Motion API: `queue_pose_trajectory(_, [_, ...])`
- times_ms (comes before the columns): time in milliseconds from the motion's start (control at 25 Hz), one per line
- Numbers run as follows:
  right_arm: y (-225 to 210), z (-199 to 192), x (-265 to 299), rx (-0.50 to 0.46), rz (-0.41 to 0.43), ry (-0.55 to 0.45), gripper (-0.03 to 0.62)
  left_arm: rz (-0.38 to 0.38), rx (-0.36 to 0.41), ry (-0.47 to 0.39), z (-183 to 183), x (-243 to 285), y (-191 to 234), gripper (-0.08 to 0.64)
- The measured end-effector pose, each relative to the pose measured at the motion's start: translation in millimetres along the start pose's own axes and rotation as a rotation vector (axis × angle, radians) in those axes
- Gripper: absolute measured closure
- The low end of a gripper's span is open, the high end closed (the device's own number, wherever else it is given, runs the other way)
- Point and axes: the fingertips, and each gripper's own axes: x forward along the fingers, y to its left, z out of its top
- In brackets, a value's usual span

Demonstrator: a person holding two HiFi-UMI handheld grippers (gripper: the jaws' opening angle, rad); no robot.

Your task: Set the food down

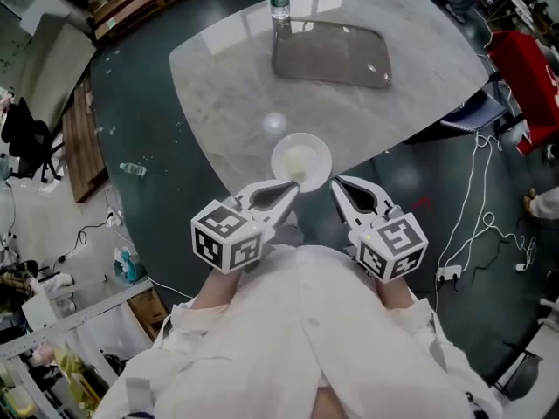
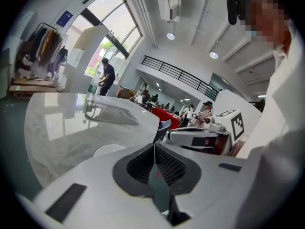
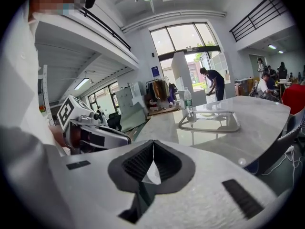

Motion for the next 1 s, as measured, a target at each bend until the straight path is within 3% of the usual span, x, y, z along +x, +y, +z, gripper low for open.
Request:
queue_pose_trajectory(640, [-19.7,-9.1,31.6,0.074,-0.065,0.048,0.589,-0.093,-0.004,0.068,6.2,21.6,29.4,0.538])
queue_pose_trajectory(1000, [-41.5,-4.4,30.2,0.095,-0.054,0.043,0.589,-0.083,0.001,0.071,13.4,41.1,27.9,0.538])
